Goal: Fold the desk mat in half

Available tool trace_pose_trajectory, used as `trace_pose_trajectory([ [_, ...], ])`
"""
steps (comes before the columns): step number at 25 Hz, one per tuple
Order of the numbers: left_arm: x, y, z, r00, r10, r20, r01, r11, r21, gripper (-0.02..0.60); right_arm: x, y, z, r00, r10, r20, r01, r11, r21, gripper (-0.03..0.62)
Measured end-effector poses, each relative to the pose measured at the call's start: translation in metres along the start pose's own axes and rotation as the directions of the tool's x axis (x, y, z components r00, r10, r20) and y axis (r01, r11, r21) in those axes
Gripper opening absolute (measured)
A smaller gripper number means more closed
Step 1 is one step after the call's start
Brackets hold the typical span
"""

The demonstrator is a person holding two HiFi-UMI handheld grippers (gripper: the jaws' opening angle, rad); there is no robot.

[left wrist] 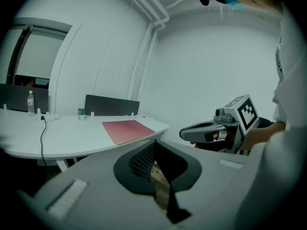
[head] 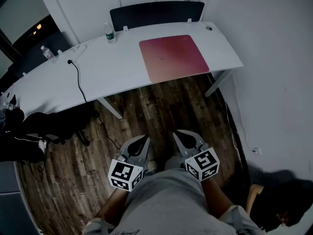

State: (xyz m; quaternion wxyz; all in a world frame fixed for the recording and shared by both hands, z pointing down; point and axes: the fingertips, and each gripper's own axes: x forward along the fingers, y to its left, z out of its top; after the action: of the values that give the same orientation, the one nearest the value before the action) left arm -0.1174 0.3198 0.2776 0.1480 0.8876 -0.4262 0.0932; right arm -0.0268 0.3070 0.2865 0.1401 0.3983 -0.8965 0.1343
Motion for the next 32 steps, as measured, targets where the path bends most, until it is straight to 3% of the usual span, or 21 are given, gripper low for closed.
trace_pose_trajectory([
  [7, 0.009, 0.007, 0.001, 1.000, -0.028, -0.003, 0.028, 1.000, 0.007, 0.018, 0.013, -0.003, 0.002, 1.000, -0.002, -0.003, 0.002, 1.000, -0.003, 0.006],
  [14, 0.038, 0.033, 0.008, 1.000, -0.005, -0.010, 0.004, 1.000, -0.004, 0.018, 0.047, -0.029, 0.009, 1.000, 0.021, -0.006, -0.021, 1.000, -0.002, 0.006],
  [32, 0.180, 0.128, 0.074, 0.992, 0.127, -0.001, -0.127, 0.991, -0.043, 0.018, 0.159, -0.169, 0.082, 0.991, 0.131, -0.020, -0.133, 0.987, -0.088, 0.008],
])
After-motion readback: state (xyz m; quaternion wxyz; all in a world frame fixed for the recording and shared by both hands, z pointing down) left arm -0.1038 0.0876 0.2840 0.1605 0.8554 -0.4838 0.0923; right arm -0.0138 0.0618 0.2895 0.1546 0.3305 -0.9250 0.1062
